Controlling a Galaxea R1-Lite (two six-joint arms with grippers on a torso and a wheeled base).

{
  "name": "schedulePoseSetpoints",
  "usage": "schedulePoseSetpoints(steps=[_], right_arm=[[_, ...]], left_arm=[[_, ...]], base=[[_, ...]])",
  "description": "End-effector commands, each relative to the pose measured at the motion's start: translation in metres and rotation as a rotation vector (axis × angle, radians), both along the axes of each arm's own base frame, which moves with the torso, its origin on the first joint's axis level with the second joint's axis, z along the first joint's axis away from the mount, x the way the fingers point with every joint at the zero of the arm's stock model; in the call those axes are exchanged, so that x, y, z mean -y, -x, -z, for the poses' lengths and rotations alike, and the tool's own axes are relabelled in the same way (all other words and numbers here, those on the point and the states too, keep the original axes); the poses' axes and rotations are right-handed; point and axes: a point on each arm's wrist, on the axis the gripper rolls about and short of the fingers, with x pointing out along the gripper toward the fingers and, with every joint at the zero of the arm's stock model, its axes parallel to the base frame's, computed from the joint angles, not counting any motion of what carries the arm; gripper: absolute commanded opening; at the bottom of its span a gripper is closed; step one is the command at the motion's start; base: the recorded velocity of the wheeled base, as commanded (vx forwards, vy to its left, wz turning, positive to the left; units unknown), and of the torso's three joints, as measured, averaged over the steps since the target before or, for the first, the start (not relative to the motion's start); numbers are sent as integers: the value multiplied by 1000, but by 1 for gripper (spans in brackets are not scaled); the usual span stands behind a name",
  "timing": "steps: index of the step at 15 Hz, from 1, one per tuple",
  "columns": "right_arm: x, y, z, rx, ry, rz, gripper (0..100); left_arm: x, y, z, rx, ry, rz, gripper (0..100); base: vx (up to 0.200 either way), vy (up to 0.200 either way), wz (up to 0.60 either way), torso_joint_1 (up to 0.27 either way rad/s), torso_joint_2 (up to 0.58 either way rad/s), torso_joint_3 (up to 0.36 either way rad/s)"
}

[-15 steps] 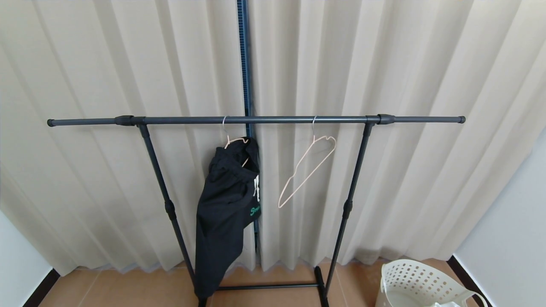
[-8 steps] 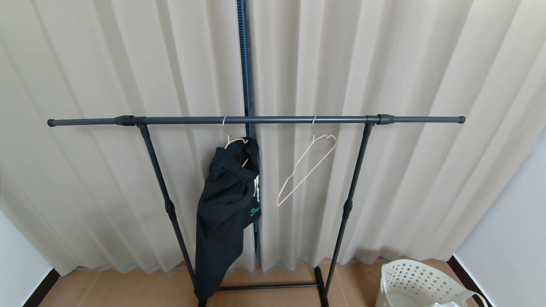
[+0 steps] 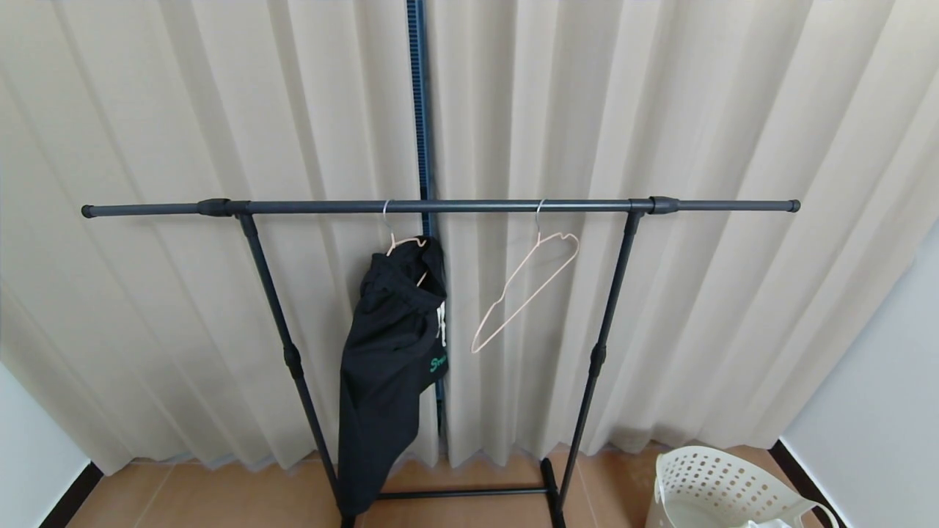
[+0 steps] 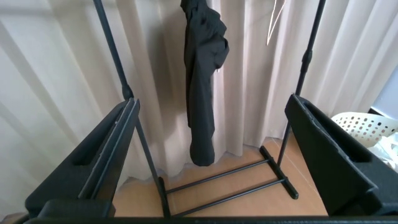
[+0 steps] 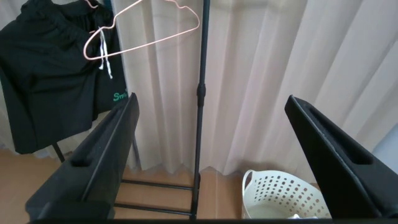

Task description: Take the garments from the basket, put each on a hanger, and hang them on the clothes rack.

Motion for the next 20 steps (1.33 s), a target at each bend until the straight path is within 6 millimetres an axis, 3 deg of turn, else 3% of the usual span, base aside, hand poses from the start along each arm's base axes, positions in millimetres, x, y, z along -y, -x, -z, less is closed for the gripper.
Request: schedulePoseSetpoints(steps=[1, 20], right_arm=[[0, 0, 0, -1, 2, -2, 100], [0, 0, 0, -2, 1, 1, 100]], left_arm=[[0, 0, 0, -1, -1, 0, 100], [0, 0, 0, 0, -4, 1, 100]], base=[[0, 0, 0, 0, 0, 0], [0, 0, 0, -137, 318, 178]])
